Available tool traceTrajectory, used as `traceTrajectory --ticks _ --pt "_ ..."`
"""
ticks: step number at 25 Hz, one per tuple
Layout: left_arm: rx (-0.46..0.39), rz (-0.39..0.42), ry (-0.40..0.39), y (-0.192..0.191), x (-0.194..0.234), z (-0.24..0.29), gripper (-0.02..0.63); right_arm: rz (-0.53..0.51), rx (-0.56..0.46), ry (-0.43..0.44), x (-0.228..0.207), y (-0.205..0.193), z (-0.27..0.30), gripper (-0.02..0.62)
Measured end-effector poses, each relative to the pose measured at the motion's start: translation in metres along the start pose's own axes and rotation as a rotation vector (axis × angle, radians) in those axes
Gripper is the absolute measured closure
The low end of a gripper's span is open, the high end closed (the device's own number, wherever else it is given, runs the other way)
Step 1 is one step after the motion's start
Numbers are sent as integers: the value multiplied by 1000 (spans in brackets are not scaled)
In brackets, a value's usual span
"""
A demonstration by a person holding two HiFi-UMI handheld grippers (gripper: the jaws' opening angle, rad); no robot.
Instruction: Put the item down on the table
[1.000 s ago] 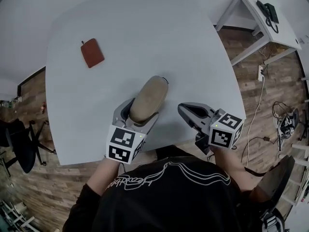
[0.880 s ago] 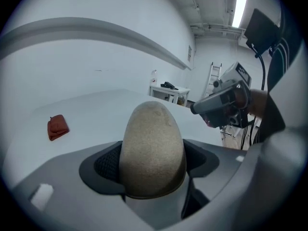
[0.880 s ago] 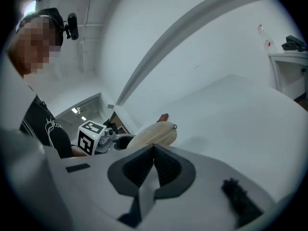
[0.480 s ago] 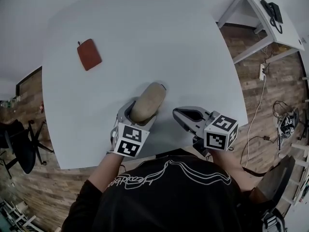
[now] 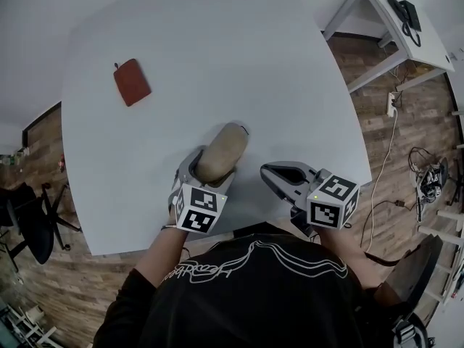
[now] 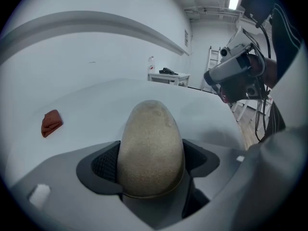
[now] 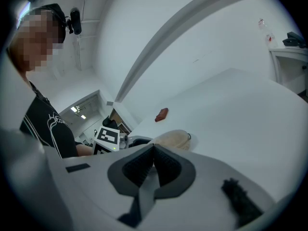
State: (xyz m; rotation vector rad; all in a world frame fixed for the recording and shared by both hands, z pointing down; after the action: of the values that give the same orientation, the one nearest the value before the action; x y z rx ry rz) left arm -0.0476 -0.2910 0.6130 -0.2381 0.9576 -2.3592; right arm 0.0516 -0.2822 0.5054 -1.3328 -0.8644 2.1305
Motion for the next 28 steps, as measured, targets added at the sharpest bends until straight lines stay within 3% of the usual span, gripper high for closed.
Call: traceTrajectory --ticks 6,9,13,15,20,22,24,28 --pt "-25 -49 -45 6 -1 2 169 -36 15 -23 4 -7 -3 586" --pt "-52 -58 -35 7 -5 -27 169 -69 6 -17 35 -15 -8 586" --pt "-65 -204 -76 1 -12 -73 181 -141 -16 -2 78 -24 -13 586" --pt "-91 -262 -125 1 -22 -102 230 -172 -20 -1 99 -29 -17 586" --pt "-199 -313 -308 11 -65 -186 405 -245 -59 8 157 -38 -38 586" --pt "-276 -343 -321 18 -73 -222 478 -281 -77 24 182 -40 -44 586" --pt "-364 -381 -320 24 -77 -258 601 -306 -110 58 209 -39 -51 586" --pt "-467 -362 -395 34 -101 -322 603 -337 -182 148 266 -35 -67 586"
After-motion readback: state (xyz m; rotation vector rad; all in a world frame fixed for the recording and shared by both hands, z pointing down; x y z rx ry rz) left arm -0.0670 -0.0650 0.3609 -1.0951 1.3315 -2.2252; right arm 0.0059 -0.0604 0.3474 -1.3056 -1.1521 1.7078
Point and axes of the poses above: the fingertips, and each gripper's own axes: z forward along the fingers, x to its left, y out of its top, the point moved 1 cm from there along -z, backward along the fingers, and after that the axes turned 6 degrees about y, right-handed, at the moved point
